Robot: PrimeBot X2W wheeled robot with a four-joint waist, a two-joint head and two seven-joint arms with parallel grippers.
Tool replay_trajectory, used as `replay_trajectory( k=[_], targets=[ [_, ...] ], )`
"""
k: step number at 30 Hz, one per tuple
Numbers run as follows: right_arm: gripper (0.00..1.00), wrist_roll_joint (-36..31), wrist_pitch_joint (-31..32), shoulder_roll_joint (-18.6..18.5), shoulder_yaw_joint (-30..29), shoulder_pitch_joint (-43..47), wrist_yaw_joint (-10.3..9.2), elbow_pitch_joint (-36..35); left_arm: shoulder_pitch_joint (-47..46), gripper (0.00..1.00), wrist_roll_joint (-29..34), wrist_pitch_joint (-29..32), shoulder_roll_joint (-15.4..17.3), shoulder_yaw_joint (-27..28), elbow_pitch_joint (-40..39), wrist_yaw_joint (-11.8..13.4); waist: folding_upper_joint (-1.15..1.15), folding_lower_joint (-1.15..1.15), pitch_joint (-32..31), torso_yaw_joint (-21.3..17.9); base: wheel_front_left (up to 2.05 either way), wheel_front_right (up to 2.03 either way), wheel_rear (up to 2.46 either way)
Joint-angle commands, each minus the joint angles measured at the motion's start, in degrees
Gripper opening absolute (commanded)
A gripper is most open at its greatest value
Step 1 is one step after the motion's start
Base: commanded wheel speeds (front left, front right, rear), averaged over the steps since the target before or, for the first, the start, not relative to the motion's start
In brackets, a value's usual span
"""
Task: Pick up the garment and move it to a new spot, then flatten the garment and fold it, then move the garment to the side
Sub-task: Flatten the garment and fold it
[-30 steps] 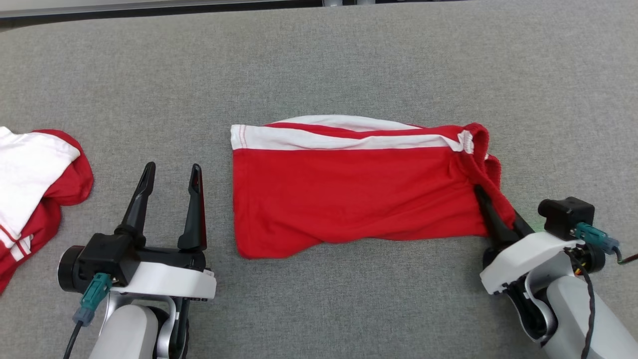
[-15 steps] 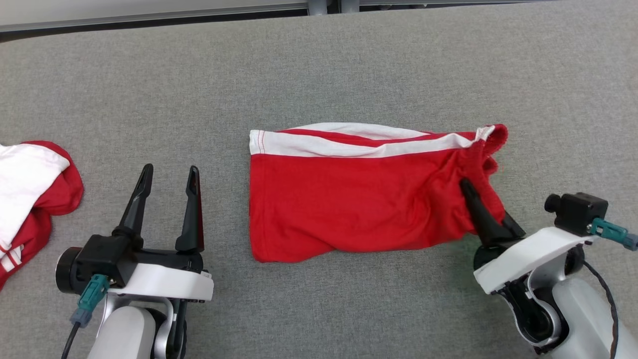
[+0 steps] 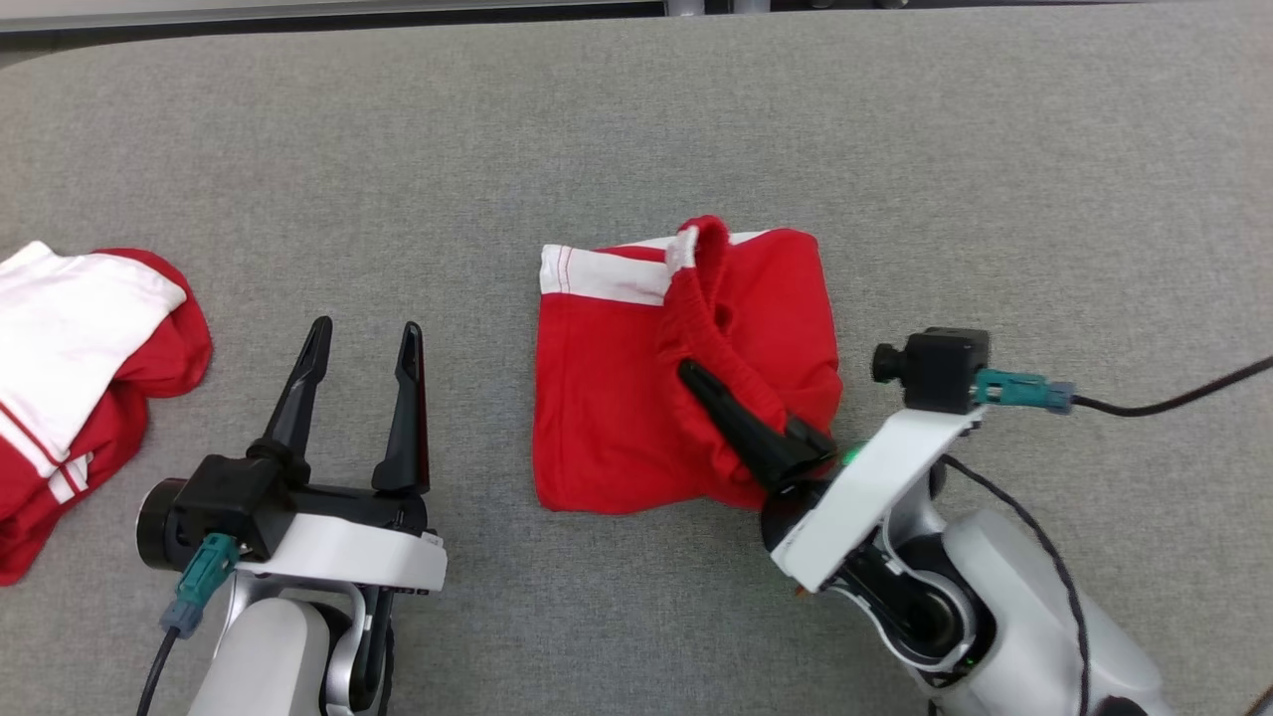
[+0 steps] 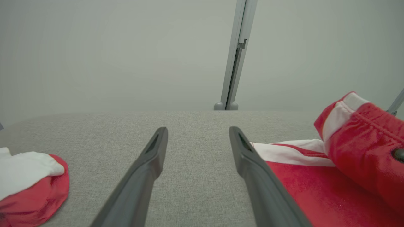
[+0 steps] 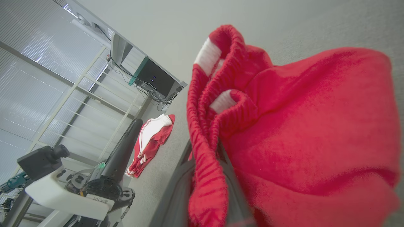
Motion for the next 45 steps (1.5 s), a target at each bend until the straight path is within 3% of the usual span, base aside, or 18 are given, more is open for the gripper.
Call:
replay_trajectory(
  k=[1, 5, 6, 7, 8, 9, 10, 17, 21, 27, 36, 45],
  targets=[
    [0.00, 0.6, -0.2, 1.0, 1.9, -2.2, 0.00, 2.9, -0.9, 1.00, 0.3, -0.2, 0.0, 0.0, 0.4, -0.4, 0.00, 0.00, 0.4, 1.0, 0.00, 0.00, 0.00],
    [0.00, 1.1, -3.4, 3.5, 7.0, -6.4, 0.00, 10.9, -1.9, 1.00, 0.5, -0.2, -0.8, -0.1, 1.0, -0.9, 0.00, 0.00, 1.1, 2.7, 0.00, 0.00, 0.00],
    [0.27, 1.7, -4.3, 4.0, 7.8, -6.9, 0.00, 12.1, -1.9, 1.00, 0.5, -0.2, -0.9, -0.1, 1.1, -1.0, 0.00, 0.00, 1.2, 3.0, 0.00, 0.00, 0.00],
    [0.61, 1.9, -5.0, 4.2, 8.7, -7.6, 0.00, 13.1, -1.9, 1.00, 0.5, -0.2, -1.1, -0.1, 1.2, -1.1, 0.00, 0.00, 1.3, 3.1, 0.00, 0.00, 0.00],
    [0.61, 1.9, -5.0, 4.2, 8.7, -7.6, 0.00, 13.1, -1.9, 1.00, 0.5, -0.2, -1.1, -0.1, 1.2, -1.1, 0.00, 0.00, 1.3, 3.1, 0.00, 0.00, 0.00],
    [0.96, 1.9, -5.8, 4.3, 9.8, -8.4, 0.01, 14.1, -1.9, 1.00, 0.6, -0.2, -1.2, 0.0, 1.3, -1.1, 0.00, 0.00, 1.4, 3.3, 0.00, 0.00, 0.00],
    [1.00, 2.1, -7.0, 4.5, 10.4, -9.0, 0.01, 14.8, -2.0, 1.00, 0.7, -0.2, -1.2, 0.1, 1.4, -1.1, 0.00, 0.00, 1.5, 3.4, 0.00, 0.00, 0.00],
    [1.00, -2.4, -18.3, 3.1, 16.2, -13.7, 0.00, 15.9, -2.2, 1.00, 1.3, -0.2, -1.8, 0.9, 1.5, -1.7, 0.00, 0.00, 1.7, 3.1, 0.00, 0.00, 0.00],
    [1.00, -8.1, -23.9, 1.2, 15.0, -15.2, 0.00, 16.6, -2.1, 1.00, 1.5, -0.2, -2.0, 1.4, 1.6, -1.6, 0.00, 0.00, 1.2, 2.4, 0.00, 0.00, 0.00],
    [1.00, -19.3, -25.2, -1.4, 2.7, -11.3, 0.00, 13.7, -1.1, 1.00, 2.0, -0.2, -1.6, 2.7, 1.3, -1.6, 0.00, 0.00, 0.4, 0.7, 0.00, 0.00, 0.00],
    [1.00, -33.9, -25.2, -3.5, -17.4, 2.4, 0.00, 5.2, 1.2, 1.00, 1.8, -0.2, -0.6, 5.0, 1.2, -1.2, 0.00, 0.00, -1.9, -1.2, 0.00, 0.00, 0.00],
    [1.00, -40.1, -22.8, -2.2, -25.3, 12.0, 0.00, -0.2, 3.9, 1.00, 1.4, -0.2, 0.7, 6.6, 0.7, -0.6, 0.00, 0.00, -5.1, -2.7, 0.00, 0.00, 0.00]
  ],
)
